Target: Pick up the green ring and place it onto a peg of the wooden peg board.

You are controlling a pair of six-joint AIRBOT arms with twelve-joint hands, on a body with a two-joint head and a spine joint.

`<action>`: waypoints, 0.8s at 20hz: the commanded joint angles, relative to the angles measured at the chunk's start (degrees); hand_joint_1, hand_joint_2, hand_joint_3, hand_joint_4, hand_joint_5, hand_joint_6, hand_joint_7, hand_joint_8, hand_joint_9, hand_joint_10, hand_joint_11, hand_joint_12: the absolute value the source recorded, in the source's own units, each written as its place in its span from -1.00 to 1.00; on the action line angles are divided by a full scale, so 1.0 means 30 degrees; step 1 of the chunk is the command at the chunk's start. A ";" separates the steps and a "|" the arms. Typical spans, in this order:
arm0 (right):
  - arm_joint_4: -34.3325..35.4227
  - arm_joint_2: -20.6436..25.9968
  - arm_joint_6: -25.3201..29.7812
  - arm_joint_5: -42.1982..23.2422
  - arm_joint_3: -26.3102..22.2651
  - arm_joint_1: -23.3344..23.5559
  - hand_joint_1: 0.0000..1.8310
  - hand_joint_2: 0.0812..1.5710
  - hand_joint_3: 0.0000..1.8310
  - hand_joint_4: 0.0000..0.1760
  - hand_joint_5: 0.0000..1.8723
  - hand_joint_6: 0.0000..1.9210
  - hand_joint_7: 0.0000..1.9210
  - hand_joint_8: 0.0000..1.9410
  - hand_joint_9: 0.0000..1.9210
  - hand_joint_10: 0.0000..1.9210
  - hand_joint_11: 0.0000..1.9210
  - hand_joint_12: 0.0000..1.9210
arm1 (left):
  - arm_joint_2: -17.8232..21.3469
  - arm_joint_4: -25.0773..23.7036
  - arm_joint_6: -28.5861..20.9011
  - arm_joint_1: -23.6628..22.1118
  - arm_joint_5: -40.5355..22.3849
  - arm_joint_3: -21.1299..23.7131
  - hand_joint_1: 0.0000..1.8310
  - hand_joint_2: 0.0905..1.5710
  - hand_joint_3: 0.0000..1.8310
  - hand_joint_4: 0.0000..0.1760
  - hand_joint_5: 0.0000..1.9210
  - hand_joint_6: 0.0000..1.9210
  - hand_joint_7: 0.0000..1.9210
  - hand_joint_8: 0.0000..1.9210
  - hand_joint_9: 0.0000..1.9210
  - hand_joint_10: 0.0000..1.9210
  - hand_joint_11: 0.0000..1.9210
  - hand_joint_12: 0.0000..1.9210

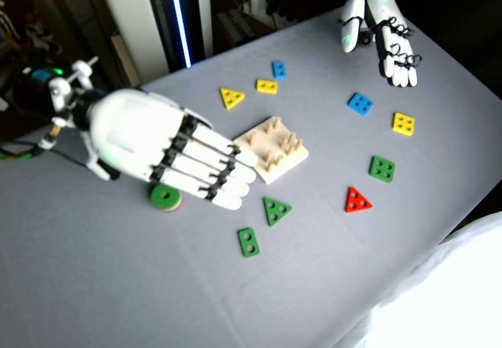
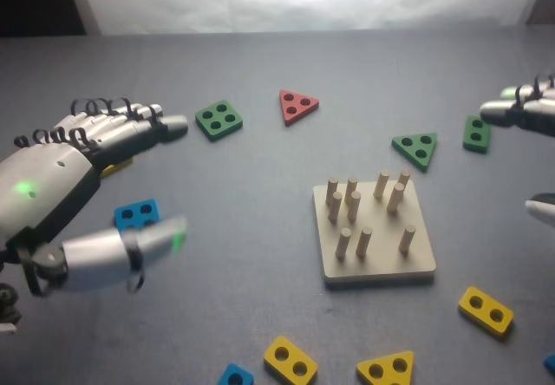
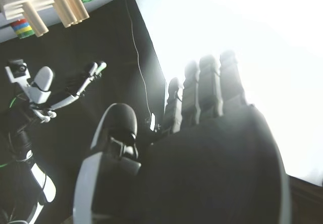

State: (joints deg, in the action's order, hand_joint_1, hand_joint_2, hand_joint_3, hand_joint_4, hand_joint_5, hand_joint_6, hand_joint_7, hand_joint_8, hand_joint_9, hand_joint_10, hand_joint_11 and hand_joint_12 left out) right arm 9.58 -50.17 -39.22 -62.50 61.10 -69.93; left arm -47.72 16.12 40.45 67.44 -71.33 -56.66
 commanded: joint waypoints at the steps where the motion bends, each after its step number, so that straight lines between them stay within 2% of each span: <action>1: 0.0497 -0.0037 0.0142 -0.2362 0.0091 0.0020 -0.01 0.36 -1.00 0.20 -0.68 -1.00 -0.73 -1.00 -0.70 -0.98 -0.92 -0.30 | -0.0051 -0.0297 -0.0111 -0.0121 -0.2350 0.0007 -0.10 0.18 -0.99 -0.13 -0.59 -1.00 -0.76 -1.00 -0.83 -0.98 -1.00 -0.33; 3: 0.0961 -0.0123 0.0142 -0.1925 0.0204 -0.0337 -0.08 0.31 -1.00 0.19 -0.73 -1.00 -0.75 -1.00 -0.69 -0.98 -0.90 -0.29 | -0.0049 -0.0297 -0.0132 -0.0119 -0.2343 0.0007 -0.11 0.18 -1.00 -0.06 -0.59 -1.00 -0.77 -1.00 -0.83 -0.99 -1.00 -0.33; 4: 0.1141 -0.0184 0.0142 -0.1413 0.0393 -0.0416 -0.05 0.27 -1.00 0.36 -0.77 -1.00 -0.76 -1.00 -0.68 -0.98 -0.88 -0.28 | -0.0051 -0.0297 -0.0151 -0.0115 -0.2346 0.0009 -0.10 0.19 -1.00 -0.15 -0.58 -1.00 -0.76 -1.00 -0.83 -0.99 -1.00 -0.32; 8: 0.1651 -0.0363 0.0141 0.0161 0.0968 -0.0662 -0.04 0.18 -1.00 0.23 -0.78 -1.00 -0.75 -1.00 -0.67 -1.00 -0.85 -0.35 | -0.0060 -0.0318 -0.0184 -0.0110 -0.2358 0.0009 -0.10 0.19 -1.00 -0.05 -0.59 -1.00 -0.76 -1.00 -0.81 -0.99 -1.00 -0.26; 9: 0.1775 -0.0413 0.0141 0.0400 0.1088 -0.0718 -0.04 0.17 -1.00 0.24 -0.77 -0.99 -0.75 -1.00 -0.68 -1.00 -0.85 -0.35 | -0.0052 -0.0339 -0.0189 -0.0110 -0.2343 0.0000 -0.08 0.19 -1.00 -0.21 -0.57 -1.00 -0.75 -1.00 -0.81 -1.00 -1.00 -0.27; 10: 0.1843 -0.0459 0.0141 0.0640 0.1207 -0.0739 -0.03 0.15 -1.00 0.30 -0.75 -0.99 -0.75 -1.00 -0.68 -1.00 -0.85 -0.35 | -0.0045 -0.0369 -0.0193 -0.0110 -0.2329 -0.0014 -0.08 0.19 -1.00 -0.27 -0.57 -0.99 -0.75 -1.00 -0.80 -0.99 -1.00 -0.27; 11: 0.1853 -0.0495 0.0137 0.0980 0.1316 -0.0740 0.00 0.14 -1.00 0.44 -0.74 -0.99 -0.75 -1.00 -0.69 -1.00 -0.87 -0.36 | -0.0026 -0.0427 -0.0195 -0.0110 -0.2348 -0.0020 -0.07 0.19 -1.00 -0.28 -0.56 -1.00 -0.74 -1.00 -0.80 -0.99 -1.00 -0.24; 13: 0.1884 -0.0508 -0.0066 0.1351 0.1361 -0.0740 0.07 0.13 -1.00 0.51 -0.70 -0.98 -0.74 -1.00 -0.68 -0.99 -0.85 -0.35 | -0.0001 -0.0482 -0.0210 -0.0112 -0.2381 -0.0023 -0.11 0.20 -1.00 -0.26 -0.56 -1.00 -0.74 -1.00 -0.80 -1.00 -1.00 -0.27; 15: 0.1998 -0.0526 -0.0383 0.1729 0.1381 -0.0742 0.12 0.12 -1.00 0.39 -0.64 -0.99 -0.71 -0.99 -0.65 -0.99 -0.83 -0.31 | -0.0028 -0.0467 -0.0228 -0.0112 -0.2404 -0.0027 -0.09 0.20 -1.00 -0.26 -0.55 -1.00 -0.73 -1.00 -0.80 -1.00 -1.00 -0.25; 16: 0.2004 -0.0531 -0.0385 0.1857 0.1430 -0.0800 0.14 0.14 -1.00 0.40 -0.62 -0.98 -0.68 -0.99 -0.63 -0.98 -0.81 -0.30 | -0.0049 -0.0450 -0.0245 -0.0110 -0.2404 -0.0014 -0.06 0.20 -1.00 -0.29 -0.55 -1.00 -0.73 -1.00 -0.80 -1.00 -1.00 -0.26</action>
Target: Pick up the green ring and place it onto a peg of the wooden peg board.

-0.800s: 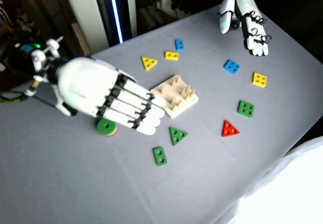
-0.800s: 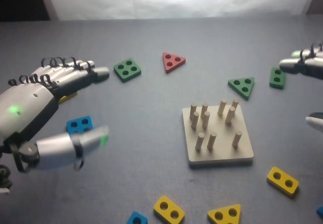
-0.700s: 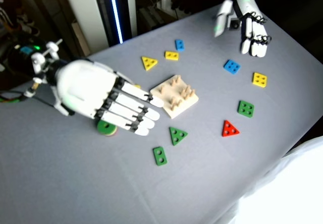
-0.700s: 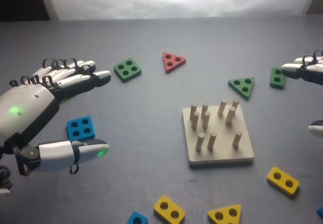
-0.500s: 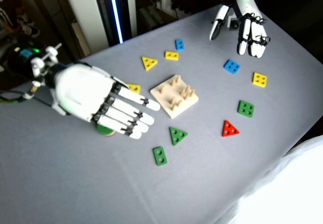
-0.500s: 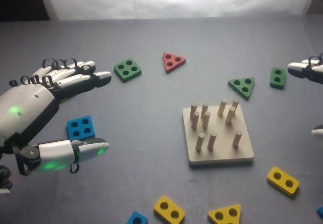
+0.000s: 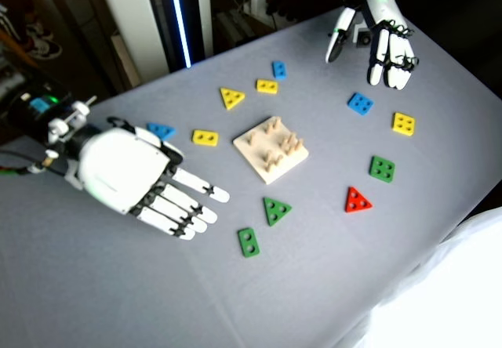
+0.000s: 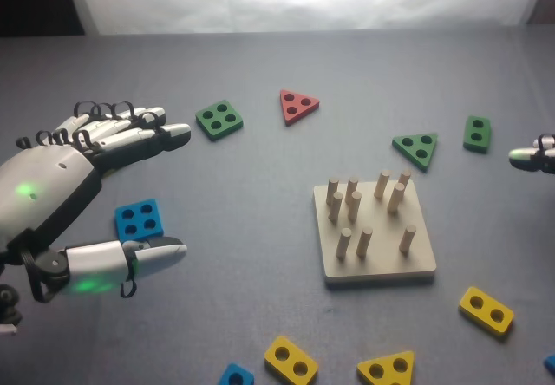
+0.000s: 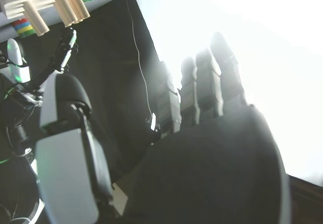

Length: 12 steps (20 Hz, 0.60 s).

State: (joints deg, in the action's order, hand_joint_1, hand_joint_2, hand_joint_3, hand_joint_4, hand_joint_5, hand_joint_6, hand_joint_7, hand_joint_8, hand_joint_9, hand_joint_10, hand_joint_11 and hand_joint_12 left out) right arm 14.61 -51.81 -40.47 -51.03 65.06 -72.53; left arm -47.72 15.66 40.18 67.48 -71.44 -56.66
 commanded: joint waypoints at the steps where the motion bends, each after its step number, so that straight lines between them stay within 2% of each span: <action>1: 0.0359 0.0015 0.0031 -0.1804 0.0161 0.0023 0.16 0.15 -1.00 0.48 -0.60 -0.99 -0.66 -0.99 -0.62 -0.99 -0.80 -0.31 | -0.0073 -0.0293 -0.0173 -0.0120 -0.2361 0.0001 -0.05 0.19 -1.00 -0.29 -0.55 -1.00 -0.73 -1.00 -0.79 -1.00 -1.00 -0.26; 2: 0.0420 0.0019 0.0013 -0.1676 0.0186 -0.0043 0.18 0.16 -1.00 0.45 -0.55 -1.00 -0.64 -1.00 -0.61 -1.00 -0.82 -0.27 | -0.0083 -0.0293 -0.0192 -0.0117 -0.2358 0.0009 -0.05 0.19 -1.00 -0.34 -0.55 -1.00 -0.72 -1.00 -0.79 -1.00 -1.00 -0.30; 3: 0.0470 0.0023 0.0004 -0.1582 0.0205 -0.0112 0.18 0.17 -1.00 0.56 -0.52 -1.00 -0.62 -1.00 -0.60 -1.00 -0.83 -0.22 | -0.0079 -0.0293 -0.0199 -0.0117 -0.2352 0.0009 -0.06 0.19 -1.00 -0.26 -0.55 -1.00 -0.73 -1.00 -0.79 -1.00 -1.00 -0.31; 4: 0.0557 0.0027 -0.0002 -0.1494 0.0232 -0.0227 0.20 0.17 -1.00 0.51 -0.50 -1.00 -0.61 -1.00 -0.59 -1.00 -0.82 -0.20 | -0.0066 -0.0293 -0.0207 -0.0117 -0.2358 0.0009 -0.07 0.19 -1.00 -0.19 -0.55 -1.00 -0.72 -1.00 -0.79 -1.00 -1.00 -0.31; 5: 0.0645 0.0028 -0.0002 -0.1452 0.0249 -0.0339 0.21 0.17 -1.00 0.39 -0.47 -1.00 -0.58 -1.00 -0.55 -1.00 -0.82 -0.13 | -0.0062 -0.0293 -0.0207 -0.0117 -0.2377 0.0011 -0.08 0.19 -1.00 -0.21 -0.54 -1.00 -0.71 -1.00 -0.78 -0.99 -1.00 -0.31; 6: 0.0731 0.0030 -0.0004 -0.1441 0.0251 -0.0439 0.22 0.17 -1.00 0.07 -0.44 -0.99 -0.55 -0.99 -0.51 -0.98 -0.79 -0.10 | -0.0075 -0.0272 -0.0207 -0.0113 -0.2407 0.0026 -0.09 0.20 -1.00 -0.29 -0.53 -0.99 -0.70 -0.99 -0.77 -0.99 -1.00 -0.31; 7: 0.0787 0.0030 -0.0008 -0.1439 0.0247 -0.0504 0.21 0.17 -1.00 -0.08 -0.43 -0.99 -0.54 -0.99 -0.50 -0.98 -0.78 -0.09 | -0.0085 -0.0258 -0.0207 -0.0101 -0.2436 0.0040 -0.09 0.19 -1.00 -0.25 -0.53 -1.00 -0.70 -1.00 -0.77 -0.99 -1.00 -0.34; 8: 0.0848 0.0030 -0.0008 -0.1439 0.0238 -0.0580 0.21 0.17 -1.00 -0.02 -0.40 -1.00 -0.50 -0.99 -0.44 -0.98 -0.75 -0.06 | -0.0091 -0.0255 -0.0211 -0.0086 -0.2444 0.0053 -0.07 0.20 -1.00 -0.28 -0.53 -1.00 -0.70 -1.00 -0.78 -1.00 -1.00 -0.40; 9: 0.0928 0.0030 -0.0008 -0.1439 0.0224 -0.0664 0.22 0.18 -1.00 -0.08 -0.37 -1.00 -0.46 -1.00 -0.39 -0.98 -0.71 0.00 | -0.0098 -0.0249 -0.0226 -0.0063 -0.2440 0.0057 -0.07 0.20 -1.00 -0.27 -0.53 -1.00 -0.70 -1.00 -0.78 -1.00 -1.00 -0.43; 10: 0.0991 0.0030 -0.0008 -0.1439 0.0224 -0.0735 0.27 0.19 -1.00 -0.38 -0.29 -0.99 -0.34 -0.98 -0.25 -0.95 -0.61 0.10 | -0.0100 -0.0232 -0.0236 -0.0046 -0.2434 0.0053 -0.10 0.21 -1.00 -0.25 -0.53 -1.00 -0.71 -1.00 -0.78 -1.00 -1.00 -0.44; 11: 0.1012 0.0030 -0.0008 -0.1439 0.0226 -0.0752 0.27 0.19 -1.00 -0.38 -0.29 -0.99 -0.34 -0.98 -0.25 -0.95 -0.61 0.10 | -0.0098 -0.0220 -0.0240 -0.0038 -0.2436 0.0055 -0.10 0.21 -1.00 -0.25 -0.53 -1.00 -0.71 -1.00 -0.78 -1.00 -1.00 -0.44; 12: 0.1018 0.0032 -0.0008 -0.1439 0.0236 -0.0752 0.29 0.20 -1.00 -0.51 -0.24 -1.00 -0.27 -0.97 -0.16 -0.91 -0.54 0.24 | -0.0093 -0.0216 -0.0247 -0.0034 -0.2444 0.0057 -0.10 0.21 -1.00 -0.29 -0.53 -1.00 -0.71 -1.00 -0.79 -1.00 -1.00 -0.46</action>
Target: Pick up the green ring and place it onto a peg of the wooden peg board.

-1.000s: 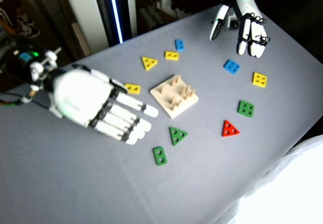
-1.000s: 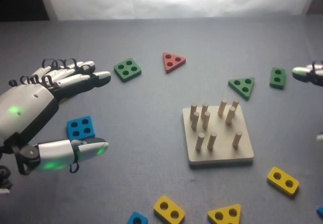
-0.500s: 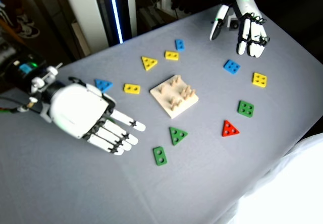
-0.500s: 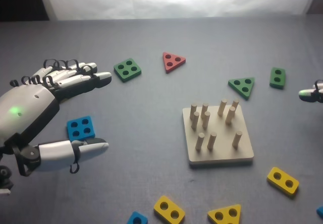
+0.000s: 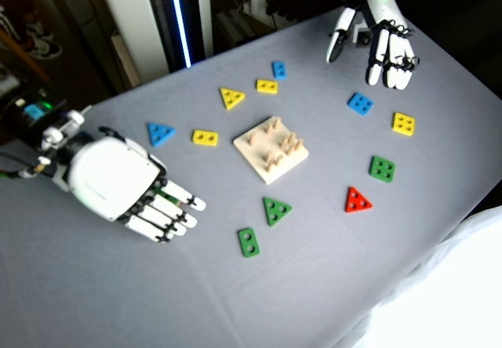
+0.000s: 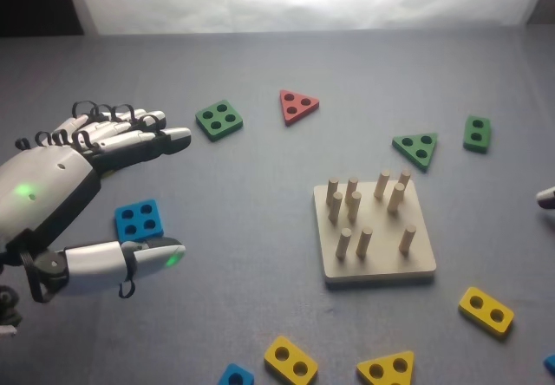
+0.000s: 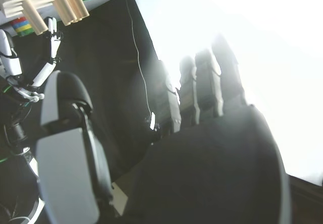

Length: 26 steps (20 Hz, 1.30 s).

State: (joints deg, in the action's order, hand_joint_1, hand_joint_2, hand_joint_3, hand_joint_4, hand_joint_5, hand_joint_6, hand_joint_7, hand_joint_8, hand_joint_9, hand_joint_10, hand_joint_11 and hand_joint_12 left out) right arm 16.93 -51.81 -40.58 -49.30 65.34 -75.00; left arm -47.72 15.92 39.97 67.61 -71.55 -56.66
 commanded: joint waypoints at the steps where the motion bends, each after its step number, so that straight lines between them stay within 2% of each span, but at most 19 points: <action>1: 0.0245 0.0032 -0.0006 -0.2016 0.0154 0.0071 0.30 0.20 -1.00 -0.60 -0.21 -1.00 -0.22 -0.97 -0.11 -0.87 -0.50 0.33 | -0.0093 -0.0304 -0.0180 -0.0076 -0.2413 0.0057 -0.10 0.21 -1.00 -0.38 -0.52 -1.00 -0.70 -1.00 -0.78 -1.00 -1.00 -0.43; 2: 0.0245 0.0032 -0.0086 -0.2016 0.0154 0.0073 0.30 0.22 -1.00 -0.70 -0.19 -1.00 -0.19 -0.99 -0.17 -0.56 -0.46 0.42 | -0.0093 -0.0304 -0.0182 -0.0076 -0.2415 0.0055 -0.08 0.21 -1.00 -0.36 -0.52 -1.00 -0.69 -1.00 -0.78 -1.00 -1.00 -0.38; 3: 0.0245 0.0034 -0.0143 -0.2016 0.0150 0.0073 0.34 0.24 -1.00 -0.96 -0.16 -1.00 -0.16 -0.99 -0.27 -0.23 -0.43 0.44 | -0.0098 -0.0304 -0.0192 -0.0076 -0.2415 0.0055 -0.08 0.21 -1.00 -0.31 -0.52 -1.00 -0.70 -1.00 -0.78 -1.00 -1.00 -0.40; 5: 0.0245 0.0034 -0.0145 -0.2016 0.0149 0.0073 0.36 0.27 -1.00 -1.00 -0.11 -1.00 -0.10 -0.97 -0.35 0.13 -0.45 0.54 | -0.0104 -0.0304 -0.0201 -0.0076 -0.2421 0.0055 -0.08 0.20 -1.00 -0.27 -0.50 -1.00 -0.68 -1.00 -0.76 -1.00 -1.00 -0.39; 6: 0.0245 0.0036 -0.0147 -0.2016 0.0147 0.0073 0.45 0.39 -1.00 -1.00 -0.06 -0.99 -0.06 -0.07 -0.37 0.30 -0.46 0.64 | -0.0102 -0.0304 -0.0205 -0.0076 -0.2422 0.0059 -0.09 0.20 -1.00 -0.34 -0.49 -1.00 -0.68 -1.00 -0.77 -1.00 -1.00 -0.40; 7: 0.0245 0.0036 -0.0147 -0.2018 0.0147 0.0075 0.38 0.43 -0.97 -1.00 -0.03 -0.32 -0.11 0.37 -0.37 0.41 -0.47 0.73 | -0.0100 -0.0304 -0.0211 -0.0076 -0.2421 0.0061 -0.09 0.21 -1.00 -0.31 -0.49 -1.00 -0.68 -1.00 -0.77 -1.00 -1.00 -0.43; 8: 0.0245 0.0036 -0.0147 -0.2020 0.0149 0.0075 0.35 0.48 -0.99 -1.00 -0.05 -0.12 -0.15 0.51 -0.36 0.49 -0.46 0.77 | -0.0100 -0.0304 -0.0214 -0.0074 -0.2421 0.0061 -0.08 0.20 -1.00 -0.24 -0.49 -1.00 -0.68 -1.00 -0.77 -1.00 -1.00 -0.46; 9: 0.0247 0.0038 -0.0147 -0.2030 0.0147 0.0081 0.47 0.46 -1.00 -1.00 -0.02 -0.21 -0.15 0.40 -0.18 0.53 -0.42 0.66 | -0.0104 -0.0300 -0.0214 -0.0074 -0.2421 0.0061 -0.09 0.21 -1.00 -0.37 -0.48 -1.00 -0.68 -1.00 -0.76 -1.00 -1.00 -0.46; 10: 0.0215 0.0038 -0.0147 -0.2060 0.0122 0.0148 0.49 0.43 -1.00 -1.00 0.02 -0.24 -0.10 0.30 -0.12 0.48 -0.41 0.58 | -0.0114 -0.0294 -0.0214 -0.0069 -0.2421 0.0061 -0.10 0.21 -1.00 -0.35 -0.49 -1.00 -0.68 -1.00 -0.76 -1.00 -1.00 -0.46; 12: -0.0316 0.0051 -0.0139 -0.2383 -0.0048 0.0511 0.51 0.35 -1.00 -1.00 0.15 -0.34 0.02 0.01 0.02 0.27 -0.19 0.30 | -0.0121 -0.0294 -0.0214 -0.0063 -0.2411 0.0057 -0.09 0.21 -1.00 -0.25 -0.49 -1.00 -0.68 -1.00 -0.78 -1.00 -1.00 -0.47; 14: -0.1397 0.0082 -0.0093 -0.2807 -0.0262 0.1393 0.51 0.34 -1.00 -1.00 0.18 -0.36 0.04 -0.04 0.05 0.22 -0.14 0.22 | -0.0114 -0.0294 -0.0214 -0.0051 -0.2409 0.0049 -0.09 0.21 -1.00 -0.25 -0.49 -1.00 -0.68 -1.00 -0.78 -1.00 -1.00 -0.47; 15: -0.1861 0.0082 -0.0065 -0.2945 -0.0316 0.1825 0.51 0.34 -1.00 -1.00 0.14 -0.19 0.05 -0.15 0.03 0.20 -0.09 0.06 | -0.0112 -0.0292 -0.0214 -0.0042 -0.2432 0.0049 -0.07 0.21 -1.00 -0.38 -0.47 -0.99 -0.68 -1.00 -0.78 -1.00 -1.00 -0.46; 17: -0.3160 0.0078 0.0222 -0.3181 -0.0384 0.2917 0.51 0.34 -1.00 -1.00 0.11 -0.12 0.08 -0.23 0.06 0.17 -0.01 -0.06 | -0.0127 -0.0275 -0.0214 -0.0034 -0.2453 0.0038 -0.09 0.22 -1.00 -0.39 -0.47 -1.00 -0.68 -1.00 -0.77 -1.00 -1.00 -0.42; 18: -0.4103 0.0042 0.0512 -0.3332 -0.0396 0.3618 0.51 0.33 -1.00 -1.00 0.11 -0.13 0.08 -0.24 0.06 0.16 0.00 -0.07 | -0.0165 -0.0275 -0.0214 -0.0034 -0.2430 0.0001 -0.09 0.22 -1.00 -0.39 -0.47 -1.00 -0.68 -1.00 -0.77 -1.00 -1.00 -0.42; 20: -0.5555 -0.0092 0.0892 -0.3348 -0.0346 0.4584 0.52 0.33 -1.00 -1.00 0.12 -0.16 0.09 -0.28 0.11 0.13 0.09 -0.06 | -0.0203 -0.0281 -0.0214 -0.0036 -0.2380 -0.0041 -0.11 0.23 -1.00 -0.23 -0.48 -1.00 -0.70 -1.00 -0.79 -1.00 -1.00 -0.42; 21: -0.6657 -0.0252 0.1116 -0.3126 -0.0268 0.5320 0.52 0.32 -1.00 -1.00 0.15 -0.24 0.08 -0.23 0.13 0.10 0.08 -0.04 | -0.0209 -0.0283 -0.0214 -0.0036 -0.2367 -0.0046 -0.10 0.23 -1.00 -0.28 -0.48 -1.00 -0.70 -1.00 -0.78 -1.00 -1.00 -0.39; 24: -0.9224 -0.0810 0.1912 -0.2123 0.0061 0.7105 0.52 0.31 -1.00 -1.00 0.13 -0.20 0.13 -0.30 0.14 0.07 0.07 0.03 | -0.0207 -0.0287 -0.0214 -0.0036 -0.2380 -0.0052 -0.10 0.22 -1.00 -0.26 -0.50 -1.00 -0.68 -1.00 -0.77 -1.00 -1.00 -0.34; 25: -1.0179 -0.1077 0.2449 -0.1696 0.0280 0.7550 0.43 0.31 -1.00 -1.00 0.29 -0.57 0.09 0.08 0.21 0.12 0.17 0.29 | -0.0207 -0.0300 -0.0214 -0.0036 -0.2379 -0.0060 -0.07 0.21 -1.00 -0.27 -0.48 -1.00 -0.67 -1.00 -0.78 -1.00 -1.00 -0.38; 26: -1.0912 -0.1305 0.2865 -0.1359 0.0441 0.7843 0.41 0.31 -1.00 -1.00 0.37 -0.74 0.09 0.14 0.21 0.14 0.18 0.37 | -0.0207 -0.0308 -0.0214 -0.0036 -0.2377 -0.0063 -0.06 0.21 -1.00 -0.27 -0.48 -1.00 -0.67 -1.00 -0.78 -1.00 -1.00 -0.39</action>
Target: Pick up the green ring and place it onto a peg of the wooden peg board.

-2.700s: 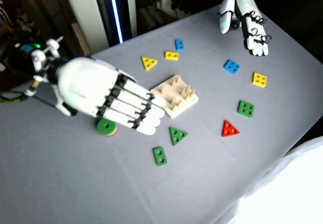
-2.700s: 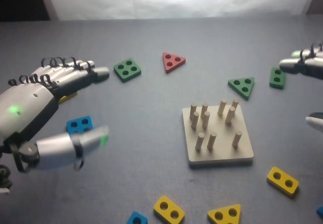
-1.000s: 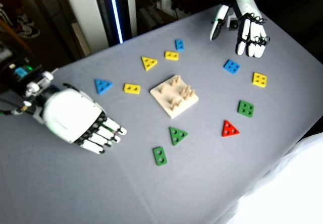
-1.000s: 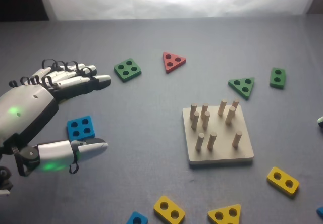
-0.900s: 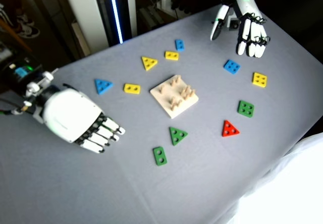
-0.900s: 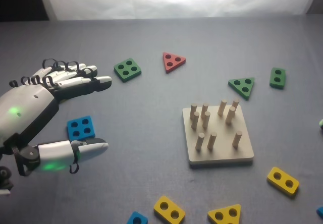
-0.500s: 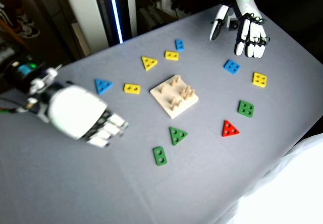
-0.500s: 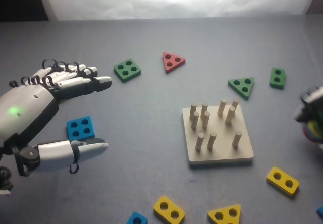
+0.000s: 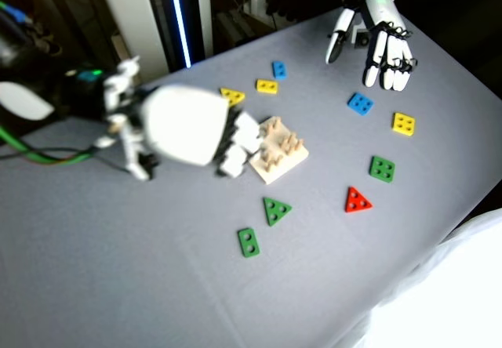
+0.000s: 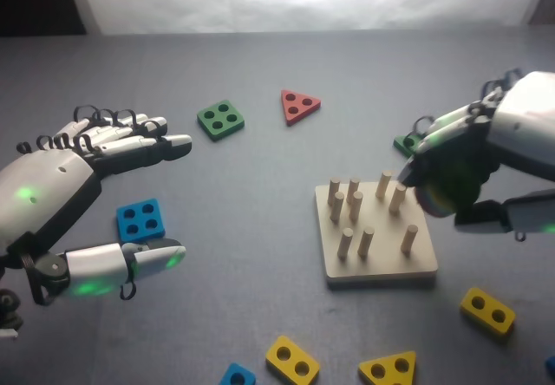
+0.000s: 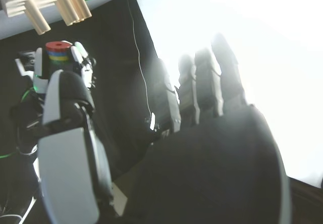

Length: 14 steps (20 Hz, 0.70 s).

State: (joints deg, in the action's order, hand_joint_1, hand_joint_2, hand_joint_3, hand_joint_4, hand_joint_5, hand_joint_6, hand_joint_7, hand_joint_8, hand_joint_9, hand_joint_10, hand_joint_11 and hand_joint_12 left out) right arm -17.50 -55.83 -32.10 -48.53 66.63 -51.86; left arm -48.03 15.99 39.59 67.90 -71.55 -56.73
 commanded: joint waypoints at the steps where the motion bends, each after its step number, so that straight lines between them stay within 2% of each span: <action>1: -0.0121 -0.0142 0.0363 -0.1280 0.0105 0.0375 0.41 0.31 -1.00 -1.00 0.39 -0.78 0.09 0.15 0.22 0.14 0.18 0.39 | -0.0105 -0.0335 -0.0091 -0.0131 -0.2371 -0.0045 -0.06 0.21 -1.00 -0.27 -0.48 -1.00 -0.67 -1.00 -0.78 -1.00 -1.00 -0.39; 2: -0.0701 -0.0262 0.0558 -0.0978 0.0127 0.0557 0.41 0.29 -1.00 -1.00 0.38 -0.75 0.13 0.07 0.17 0.12 0.09 0.41 | -0.0105 -0.0337 -0.0091 -0.0131 -0.2382 -0.0045 -0.08 0.21 -1.00 -0.21 -0.50 -1.00 -0.69 -1.00 -0.79 -1.00 -1.00 -0.39; 3: -0.1246 -0.0352 0.0758 -0.0721 0.0124 0.0694 0.38 0.33 -1.00 -1.00 0.21 -0.40 0.11 0.07 0.16 -0.03 0.06 0.35 | -0.0099 -0.0341 -0.0091 -0.0131 -0.2394 -0.0047 -0.13 0.23 -0.99 -0.14 -0.53 -1.00 -0.70 -1.00 -0.79 -1.00 -1.00 -0.40; 4: -0.1548 -0.0396 0.0899 -0.0591 0.0122 0.0723 0.40 0.34 -1.00 -1.00 0.22 -0.48 0.07 0.20 0.14 0.18 0.05 0.45 | -0.0099 -0.0350 -0.0092 -0.0131 -0.2394 -0.0047 -0.12 0.24 -1.00 -0.15 -0.54 -1.00 -0.71 -1.00 -0.80 -1.00 -1.00 -0.42; 5: -0.1746 -0.0407 0.0991 -0.0482 0.0114 0.0727 0.40 0.34 -1.00 -1.00 0.22 -0.48 0.07 0.20 0.14 0.18 0.05 0.45 | -0.0099 -0.0356 -0.0094 -0.0131 -0.2396 -0.0044 -0.12 0.24 -1.00 -0.15 -0.54 -1.00 -0.71 -1.00 -0.80 -1.00 -1.00 -0.42; 6: -0.1830 -0.0407 0.1005 -0.0400 0.0105 0.0727 0.39 0.38 -1.00 -1.00 0.18 -0.44 0.00 0.32 0.08 0.37 0.02 0.54 | -0.0099 -0.0356 -0.0096 -0.0131 -0.2415 -0.0032 -0.12 0.24 -1.00 -0.08 -0.54 -1.00 -0.71 -1.00 -0.79 -1.00 -1.00 -0.42; 8: -0.1989 -0.0407 0.1010 -0.0215 0.0097 0.0727 0.39 0.37 -1.00 -1.00 0.18 -0.44 0.01 0.30 0.09 0.35 0.03 0.50 | -0.0107 -0.0356 -0.0100 -0.0123 -0.2434 -0.0011 -0.09 0.23 -1.00 -0.09 -0.54 -1.00 -0.70 -1.00 -0.79 -1.00 -1.00 -0.42; 9: -0.2050 -0.0407 0.1010 -0.0180 0.0083 0.0727 0.38 0.41 -1.00 -1.00 0.13 -0.39 -0.07 0.44 0.06 0.63 0.09 0.72 | -0.0109 -0.0354 -0.0104 -0.0123 -0.2422 -0.0011 -0.12 0.24 -1.00 -0.18 -0.54 -1.00 -0.70 -1.00 -0.78 -1.00 -1.00 -0.39; 10: -0.2126 -0.0428 0.1010 -0.0150 0.0061 0.0746 0.38 0.41 -1.00 -1.00 0.13 -0.39 -0.07 0.44 0.06 0.63 0.09 0.72 | -0.0109 -0.0354 -0.0110 -0.0123 -0.2415 -0.0013 -0.12 0.24 -1.00 -0.18 -0.54 -1.00 -0.70 -1.00 -0.78 -1.00 -1.00 -0.39; 11: -0.2268 -0.0529 0.1010 -0.0062 0.0061 0.0794 0.38 0.41 -1.00 -1.00 0.13 -0.34 -0.06 0.41 0.04 0.52 0.05 0.64 | -0.0107 -0.0350 -0.0123 -0.0123 -0.2424 -0.0017 -0.11 0.23 -1.00 -0.14 -0.54 -1.00 -0.70 -1.00 -0.78 -1.00 -1.00 -0.39; 12: -0.2369 -0.0625 0.1010 0.0038 0.0066 0.0843 0.38 0.41 -1.00 -1.00 0.13 -0.34 -0.05 0.40 0.05 0.50 0.05 0.63 | -0.0105 -0.0349 -0.0135 -0.0123 -0.2428 -0.0019 -0.11 0.23 -1.00 -0.14 -0.54 -1.00 -0.70 -1.00 -0.78 -1.00 -1.00 -0.39; 13: -0.2420 -0.0753 0.1008 0.0120 0.0103 0.0883 0.39 0.37 -1.00 -1.00 0.17 -0.37 0.01 0.27 0.08 0.32 0.06 0.53 | -0.0109 -0.0343 -0.0148 -0.0125 -0.2428 -0.0021 -0.11 0.23 -1.00 -0.15 -0.54 -1.00 -0.70 -1.00 -0.79 -1.00 -1.00 -0.39; 14: -0.2424 -0.0803 0.1008 0.0133 0.0116 0.0897 0.39 0.37 -1.00 -1.00 0.17 -0.37 0.01 0.27 0.08 0.32 0.06 0.53 | -0.0113 -0.0339 -0.0152 -0.0125 -0.2428 -0.0017 -0.11 0.23 -1.00 -0.15 -0.54 -1.00 -0.70 -1.00 -0.79 -1.00 -1.00 -0.39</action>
State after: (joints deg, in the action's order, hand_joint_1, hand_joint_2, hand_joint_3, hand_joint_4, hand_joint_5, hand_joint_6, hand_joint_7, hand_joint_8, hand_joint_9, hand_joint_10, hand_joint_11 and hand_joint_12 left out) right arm -26.09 -58.04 -29.19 -42.89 67.05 -49.78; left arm -48.03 15.81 39.53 68.03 -71.61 -56.73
